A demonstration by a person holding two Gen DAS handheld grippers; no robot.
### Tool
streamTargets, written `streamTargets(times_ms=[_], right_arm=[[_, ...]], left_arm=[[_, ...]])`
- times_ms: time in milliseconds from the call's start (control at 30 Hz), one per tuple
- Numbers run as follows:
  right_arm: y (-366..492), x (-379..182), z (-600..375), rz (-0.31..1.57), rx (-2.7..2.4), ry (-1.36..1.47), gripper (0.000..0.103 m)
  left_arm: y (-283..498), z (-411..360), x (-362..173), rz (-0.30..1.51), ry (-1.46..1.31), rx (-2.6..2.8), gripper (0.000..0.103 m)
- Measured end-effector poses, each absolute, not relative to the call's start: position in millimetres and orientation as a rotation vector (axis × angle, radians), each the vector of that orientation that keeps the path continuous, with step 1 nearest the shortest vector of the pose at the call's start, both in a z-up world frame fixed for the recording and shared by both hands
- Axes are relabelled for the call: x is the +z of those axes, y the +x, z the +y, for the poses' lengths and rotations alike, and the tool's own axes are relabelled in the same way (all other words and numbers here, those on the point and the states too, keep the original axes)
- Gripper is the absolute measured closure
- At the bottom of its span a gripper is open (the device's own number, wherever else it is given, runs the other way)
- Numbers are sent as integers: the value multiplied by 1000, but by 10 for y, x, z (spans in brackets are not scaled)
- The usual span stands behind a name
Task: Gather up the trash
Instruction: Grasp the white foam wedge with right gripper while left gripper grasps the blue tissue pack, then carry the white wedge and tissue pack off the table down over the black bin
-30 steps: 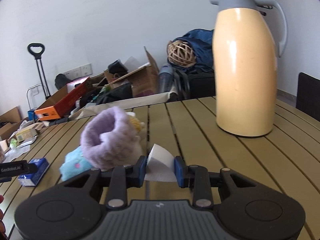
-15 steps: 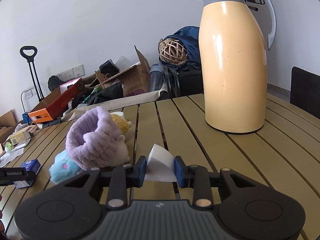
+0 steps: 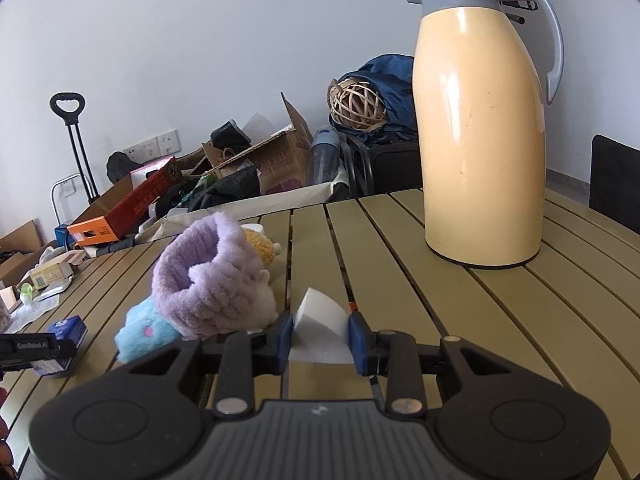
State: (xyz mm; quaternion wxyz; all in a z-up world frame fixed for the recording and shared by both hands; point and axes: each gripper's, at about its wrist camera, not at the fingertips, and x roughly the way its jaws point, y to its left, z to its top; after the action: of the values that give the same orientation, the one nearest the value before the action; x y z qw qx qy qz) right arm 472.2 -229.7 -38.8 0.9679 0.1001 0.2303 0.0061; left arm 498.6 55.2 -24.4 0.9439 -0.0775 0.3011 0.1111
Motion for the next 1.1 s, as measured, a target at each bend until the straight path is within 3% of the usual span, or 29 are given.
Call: streamTargets(times_ms=[1100], right_arm=[[3970,-88,-2123,381,137,168,74]], left_arm=[[3776,111,265,404,-111,108,52]])
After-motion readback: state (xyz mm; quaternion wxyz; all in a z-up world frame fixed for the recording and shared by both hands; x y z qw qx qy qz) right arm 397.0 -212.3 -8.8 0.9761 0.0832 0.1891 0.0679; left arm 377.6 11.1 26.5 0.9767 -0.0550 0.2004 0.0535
